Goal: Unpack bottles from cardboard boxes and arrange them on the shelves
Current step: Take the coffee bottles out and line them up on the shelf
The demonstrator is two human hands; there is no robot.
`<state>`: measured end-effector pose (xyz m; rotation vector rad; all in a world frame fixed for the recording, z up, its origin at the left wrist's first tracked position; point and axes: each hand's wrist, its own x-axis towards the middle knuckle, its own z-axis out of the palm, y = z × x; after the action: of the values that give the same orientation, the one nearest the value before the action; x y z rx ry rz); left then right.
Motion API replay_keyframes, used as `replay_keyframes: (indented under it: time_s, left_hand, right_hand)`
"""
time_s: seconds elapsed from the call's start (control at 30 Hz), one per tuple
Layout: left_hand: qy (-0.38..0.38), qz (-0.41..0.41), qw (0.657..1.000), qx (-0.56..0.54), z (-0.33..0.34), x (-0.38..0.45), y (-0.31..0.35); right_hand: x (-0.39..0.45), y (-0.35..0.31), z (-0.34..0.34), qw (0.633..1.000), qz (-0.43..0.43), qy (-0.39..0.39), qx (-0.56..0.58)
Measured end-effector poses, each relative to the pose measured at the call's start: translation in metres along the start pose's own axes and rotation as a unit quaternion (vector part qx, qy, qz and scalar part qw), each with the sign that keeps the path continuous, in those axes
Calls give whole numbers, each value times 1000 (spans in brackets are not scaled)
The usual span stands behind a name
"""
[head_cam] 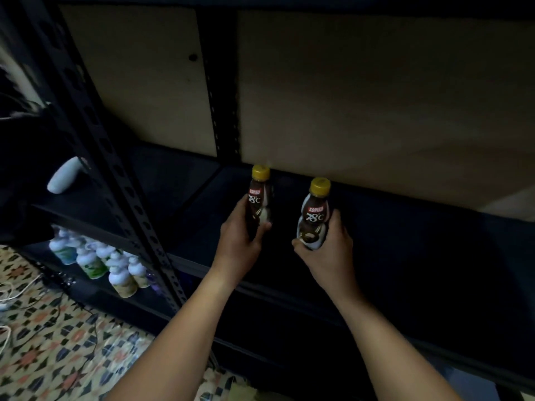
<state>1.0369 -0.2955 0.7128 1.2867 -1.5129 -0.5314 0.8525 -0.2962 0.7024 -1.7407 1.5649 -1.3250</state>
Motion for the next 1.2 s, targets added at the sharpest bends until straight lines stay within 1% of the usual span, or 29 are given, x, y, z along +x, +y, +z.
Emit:
replay_keyframes:
  time_s: [0.1,0.2,0.33,0.47,0.67,0.83,1.0,1.2]
  left_hand:
    - [11,6,999,34,-14,22,-14]
    - [0,-6,999,53,-26,42,-34]
    - [-7,-62,995,80,-36,69,-53]
    - [-18,-51,993,105,-44,84,-65]
    - [18,-53,994,91,-44,84,-69]
    - [38,-44,993,100,-43,80,-70]
    - [46,-36,991,123,-44,79,-71]
    - [51,-38,991,115,-45,78,-71]
  right_hand:
    - [21,-7,35,1000,3,-6,-6]
    - [40,-16,66,1000,-2,-16,-6]
    - [60,-24,101,1000,3,-24,-5]
    - [70,-31,122,1000,-19,-7,7]
    - [76,-34,140,1000,-28,6,4]
    - [72,-29,143,999,-32,-7,-31]
    - [70,-27,141,999,-35,-13,-29]
    - [70,-29,140,999,-26,-14,-21]
